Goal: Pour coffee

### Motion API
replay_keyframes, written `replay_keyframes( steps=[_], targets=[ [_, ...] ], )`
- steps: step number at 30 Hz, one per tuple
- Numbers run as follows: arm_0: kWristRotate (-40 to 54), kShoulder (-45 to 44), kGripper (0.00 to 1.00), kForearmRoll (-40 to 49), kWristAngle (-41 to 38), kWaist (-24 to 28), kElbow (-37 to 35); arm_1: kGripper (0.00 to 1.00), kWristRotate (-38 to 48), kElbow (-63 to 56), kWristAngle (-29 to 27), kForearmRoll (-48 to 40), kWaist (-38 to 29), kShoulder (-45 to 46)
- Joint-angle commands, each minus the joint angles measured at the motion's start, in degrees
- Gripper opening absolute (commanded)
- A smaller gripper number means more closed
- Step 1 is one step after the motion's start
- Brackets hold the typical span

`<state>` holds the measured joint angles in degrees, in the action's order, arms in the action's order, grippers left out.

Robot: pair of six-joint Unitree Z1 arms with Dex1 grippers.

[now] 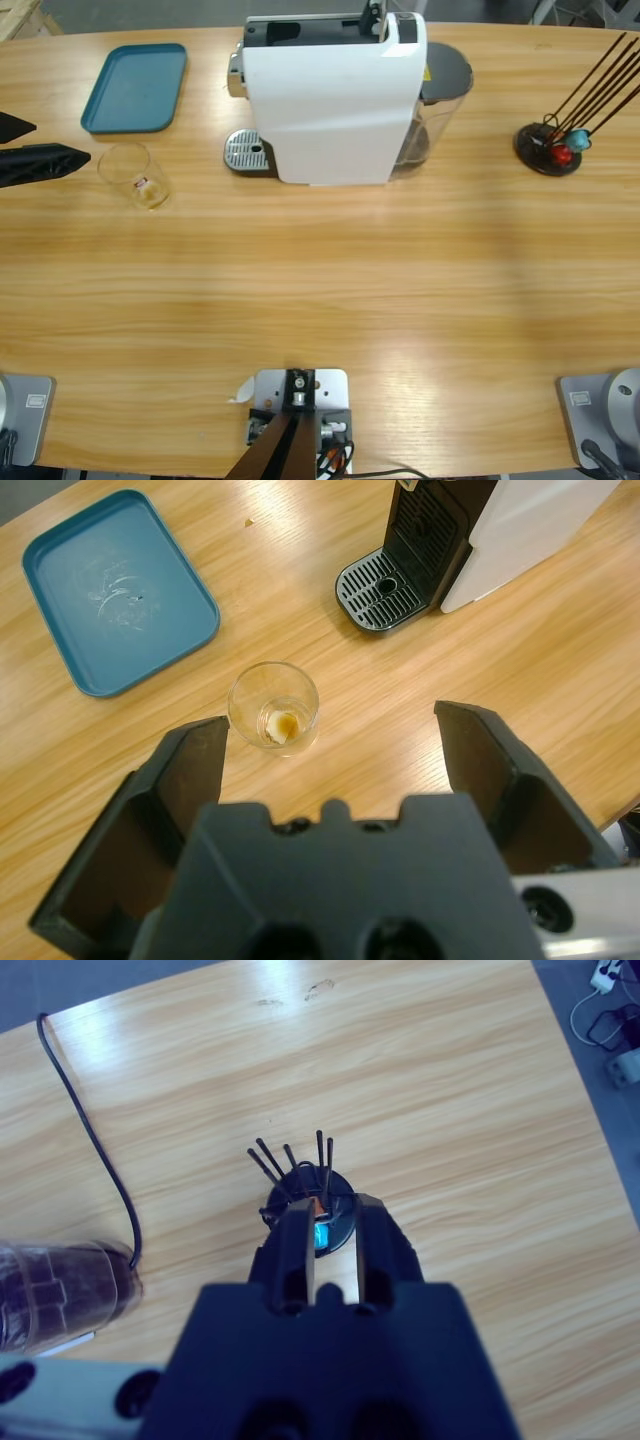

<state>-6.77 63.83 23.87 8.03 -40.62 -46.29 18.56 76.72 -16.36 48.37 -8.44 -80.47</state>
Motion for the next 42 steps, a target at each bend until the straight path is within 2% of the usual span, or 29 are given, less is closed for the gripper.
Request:
replay_keyframes(
  steps=[1,2,3,5,6,7,12,18,21,22,23,27,29,38,42],
  targets=[
    [0.3,1.3,0.899,0.3,0.6,-0.3,2.4,0.145,-0.5,-0.1,-0.1,2.6,-0.6,5.1],
    [0.2,1.5,0.899,0.2,0.5,-0.3,2.5,0.18,0.7,-3.9,1.5,2.5,-2.4,7.5],
    [0.1,1.5,0.899,0.2,0.4,-0.3,2.6,0.422,1.1,-5.7,3.2,1.9,-3.1,8.1],
    [0.1,1.6,0.899,0.2,0.4,-0.3,2.6,0.775,2.1,-8.8,6.7,0.1,-3.4,8.3],
    [0.1,1.6,0.899,0.2,0.3,-0.3,2.6,0.884,2.8,-10.4,8.3,-0.8,-3.4,8.0],
    [0.1,1.6,0.899,0.2,0.3,-0.3,2.6,0.942,3.6,-12.0,9.5,-1.8,-3.4,7.6],
    [0.0,1.6,0.899,0.2,0.2,-0.3,2.6,0.987,8.9,-21.5,12.2,-10.3,-4.1,6.7],
    [0.1,2.2,0.899,0.1,0.2,-0.4,2.6,0.987,12.0,-27.8,5.4,-16.9,-4.4,4.4],
    [0.1,2.3,0.899,0.0,0.2,-0.4,2.6,0.957,12.5,-28.6,3.0,-19.4,-4.4,2.1],
    [0.1,2.3,0.899,0.0,0.2,-0.4,2.6,0.918,12.5,-28.6,2.4,-20.3,-4.4,1.2],
    [0.1,2.3,0.899,0.0,0.2,-0.5,2.6,0.882,12.4,-28.6,2.2,-21.2,-4.4,0.1],
    [0.1,2.3,0.899,0.0,0.2,-0.5,2.6,0.861,11.6,-28.7,2.2,-25.3,-4.4,-4.3],
    [0.1,2.3,0.899,0.1,0.3,-0.5,2.6,0.798,11.5,-29.3,2.3,-27.1,-4.4,-6.1],
    [0.1,2.9,0.899,0.1,0.3,-0.5,2.5,0.796,11.5,-30.8,1.0,-29.4,-4.3,-9.8],
    [0.1,2.9,0.899,0.1,0.3,-0.5,2.6,0.757,11.5,-30.9,1.2,-29.6,-3.7,-10.1]
  ],
)
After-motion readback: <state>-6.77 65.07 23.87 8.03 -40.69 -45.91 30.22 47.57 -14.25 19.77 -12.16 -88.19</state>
